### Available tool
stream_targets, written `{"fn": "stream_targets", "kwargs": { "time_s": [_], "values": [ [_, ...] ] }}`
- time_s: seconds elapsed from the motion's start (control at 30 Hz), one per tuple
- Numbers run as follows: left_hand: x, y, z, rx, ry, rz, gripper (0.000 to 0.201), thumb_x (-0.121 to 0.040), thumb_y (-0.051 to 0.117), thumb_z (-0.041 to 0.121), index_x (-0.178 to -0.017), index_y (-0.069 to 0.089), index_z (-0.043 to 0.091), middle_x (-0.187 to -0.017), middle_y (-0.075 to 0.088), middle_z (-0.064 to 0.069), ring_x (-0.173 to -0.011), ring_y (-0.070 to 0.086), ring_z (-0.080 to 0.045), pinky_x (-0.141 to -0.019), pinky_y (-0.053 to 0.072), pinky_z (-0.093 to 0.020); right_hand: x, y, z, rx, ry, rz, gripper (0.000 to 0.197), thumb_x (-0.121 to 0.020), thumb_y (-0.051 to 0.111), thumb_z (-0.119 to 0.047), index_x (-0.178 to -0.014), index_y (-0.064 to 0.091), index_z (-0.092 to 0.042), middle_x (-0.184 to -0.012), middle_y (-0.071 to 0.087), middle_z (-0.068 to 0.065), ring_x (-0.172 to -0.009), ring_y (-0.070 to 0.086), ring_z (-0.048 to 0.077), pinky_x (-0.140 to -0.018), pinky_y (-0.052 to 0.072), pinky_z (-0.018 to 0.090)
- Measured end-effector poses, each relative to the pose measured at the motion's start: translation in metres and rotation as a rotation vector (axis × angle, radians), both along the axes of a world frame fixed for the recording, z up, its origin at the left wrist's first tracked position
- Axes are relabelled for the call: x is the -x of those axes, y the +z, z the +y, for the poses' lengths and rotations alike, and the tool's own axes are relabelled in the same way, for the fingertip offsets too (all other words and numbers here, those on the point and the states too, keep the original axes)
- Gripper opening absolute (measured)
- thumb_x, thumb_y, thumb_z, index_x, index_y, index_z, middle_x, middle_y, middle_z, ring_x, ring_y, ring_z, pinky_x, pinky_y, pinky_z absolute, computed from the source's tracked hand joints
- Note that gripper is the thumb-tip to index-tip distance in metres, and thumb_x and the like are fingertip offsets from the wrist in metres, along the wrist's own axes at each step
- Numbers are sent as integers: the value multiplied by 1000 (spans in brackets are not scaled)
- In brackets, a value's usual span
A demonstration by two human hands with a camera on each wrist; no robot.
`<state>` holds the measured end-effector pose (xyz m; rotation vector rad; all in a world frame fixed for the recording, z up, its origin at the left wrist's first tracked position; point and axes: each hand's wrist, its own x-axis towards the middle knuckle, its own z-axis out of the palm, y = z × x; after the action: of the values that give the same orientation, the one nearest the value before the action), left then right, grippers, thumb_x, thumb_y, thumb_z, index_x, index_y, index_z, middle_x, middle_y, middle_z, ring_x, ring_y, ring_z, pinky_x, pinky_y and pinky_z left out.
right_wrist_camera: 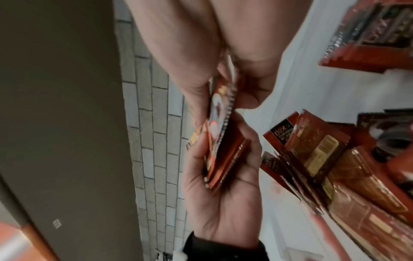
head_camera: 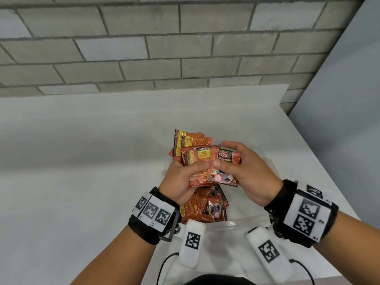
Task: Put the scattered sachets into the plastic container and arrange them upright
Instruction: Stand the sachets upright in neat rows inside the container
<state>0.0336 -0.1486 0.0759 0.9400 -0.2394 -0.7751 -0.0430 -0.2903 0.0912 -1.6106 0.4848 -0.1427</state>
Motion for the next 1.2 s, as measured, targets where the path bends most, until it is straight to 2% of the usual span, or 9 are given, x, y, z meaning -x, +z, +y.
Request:
{"fn": "stream_targets", "kwargs": {
  "time_s": [0.2,0.3,0.47,0.6,0.7,0.8,1.03,1.13,1.2],
  "values": [
    [0,-4,-2,-10,5,28,29,-82,64,1,-111,64,5,-108,70,-19,-99,68,-32,-81,57,-43,-1,5,-7,-262,-17,19,47,-63,75,-17,-106,65,-1,-102,72,15,-94,68,30,-90,53,42],
    [-3,-4,-3,10,-21,135,36,-81,55,8,-116,60,7,-111,69,-18,-96,68,-33,-73,58,-44,-1,6,-12,-282,-19,39,49,-65,74,-16,-110,63,2,-102,71,16,-91,69,30,-82,56,38],
    [-3,-4,-3,16,-1,110,33,-78,63,-2,-109,62,10,-104,71,-15,-90,70,-31,-72,59,-43,1,11,-17,-333,-56,35,18,-84,64,-7,-102,60,-7,-87,72,10,-71,70,20,-59,58,31],
    [-3,-3,-2,-6,16,65,32,-76,58,-4,-106,62,7,-95,73,-12,-82,72,-27,-62,59,-36,1,14,-19,-320,-135,54,12,-89,53,3,-88,55,-8,-77,69,9,-65,66,24,-64,56,41],
    [-3,-5,-2,-33,25,38,29,-77,60,-4,-103,64,7,-94,73,-13,-83,72,-27,-67,59,-37,0,14,-18,-246,-160,76,16,-86,43,6,-88,51,-9,-83,61,12,-71,60,23,-65,47,35],
    [-4,-5,-3,-66,26,36,34,-73,63,3,-106,63,10,-96,73,-11,-86,71,-26,-69,59,-38,-2,16,-20,-69,-148,56,20,-86,46,4,-96,53,-12,-95,61,12,-84,58,23,-70,46,32],
    [0,-1,-5,-90,-48,27,38,-79,60,14,-117,59,12,-107,72,-10,-99,69,-26,-82,57,-41,3,19,-16,149,66,55,21,-89,54,3,-97,58,-16,-90,66,3,-74,62,12,-69,51,26],
    [-1,-1,-5,-100,-51,52,48,-81,60,19,-127,53,6,-110,70,-15,-98,69,-29,-75,58,-41,3,19,-16,173,73,60,22,-89,55,4,-97,58,-17,-91,69,5,-77,65,17,-75,53,36],
    [-3,-4,-3,-73,-68,103,38,-83,60,17,-120,61,7,-102,72,-14,-90,71,-28,-67,59,-40,1,21,-20,174,43,53,24,-88,56,4,-96,59,-18,-89,71,5,-78,66,20,-76,54,39]
  ]
}}
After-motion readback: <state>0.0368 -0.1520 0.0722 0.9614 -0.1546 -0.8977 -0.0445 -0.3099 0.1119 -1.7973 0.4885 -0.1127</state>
